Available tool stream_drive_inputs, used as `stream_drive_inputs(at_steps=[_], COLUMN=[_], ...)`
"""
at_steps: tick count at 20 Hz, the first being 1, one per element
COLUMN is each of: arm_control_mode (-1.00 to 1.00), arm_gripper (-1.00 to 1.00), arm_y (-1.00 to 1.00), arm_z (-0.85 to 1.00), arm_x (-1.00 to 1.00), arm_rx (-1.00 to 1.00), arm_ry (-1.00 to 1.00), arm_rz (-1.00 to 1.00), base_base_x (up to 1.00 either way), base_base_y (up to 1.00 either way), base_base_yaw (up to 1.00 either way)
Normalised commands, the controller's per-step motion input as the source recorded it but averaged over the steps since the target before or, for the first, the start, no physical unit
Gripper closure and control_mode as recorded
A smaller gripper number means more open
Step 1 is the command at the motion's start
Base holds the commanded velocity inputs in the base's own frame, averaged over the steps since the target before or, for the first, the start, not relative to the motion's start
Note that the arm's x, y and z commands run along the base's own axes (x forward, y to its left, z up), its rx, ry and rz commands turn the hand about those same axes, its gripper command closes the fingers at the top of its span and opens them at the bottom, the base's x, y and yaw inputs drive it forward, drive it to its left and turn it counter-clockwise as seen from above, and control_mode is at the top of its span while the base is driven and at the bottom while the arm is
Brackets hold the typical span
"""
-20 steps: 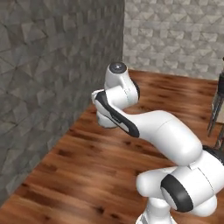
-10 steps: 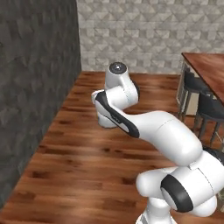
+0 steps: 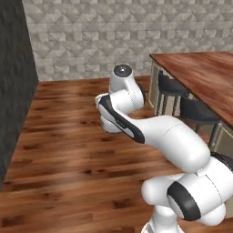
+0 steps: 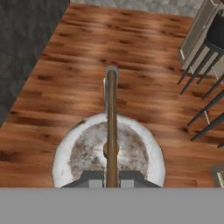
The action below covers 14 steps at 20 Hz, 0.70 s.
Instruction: The kettle is done boiling. Turn off the stove, then wait for 300 timesteps before moving the kettle to the dining table.
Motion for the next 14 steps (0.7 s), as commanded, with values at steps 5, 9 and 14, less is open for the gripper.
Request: stream_drive_inputs(at_steps=[5, 9, 14], arm_control_mode=[1.0, 1.0, 1.0], arm_gripper=[1.0, 1.0, 1.0], arm_y=[0.0, 0.0, 0.0], arm_z=[0.0, 0.0, 0.0], arm_x=[0.0, 0.0, 0.0], arm_rx=[0.0, 0.0, 0.0], arm_ry=[0.0, 0.0, 0.0], arm_rz=[0.0, 0.0, 0.0], base_base_x=[0.64, 0.65, 0.65], base_base_y=[0.3, 0.31, 0.35], base_base_yaw=[-0.44, -0.44, -0.44])
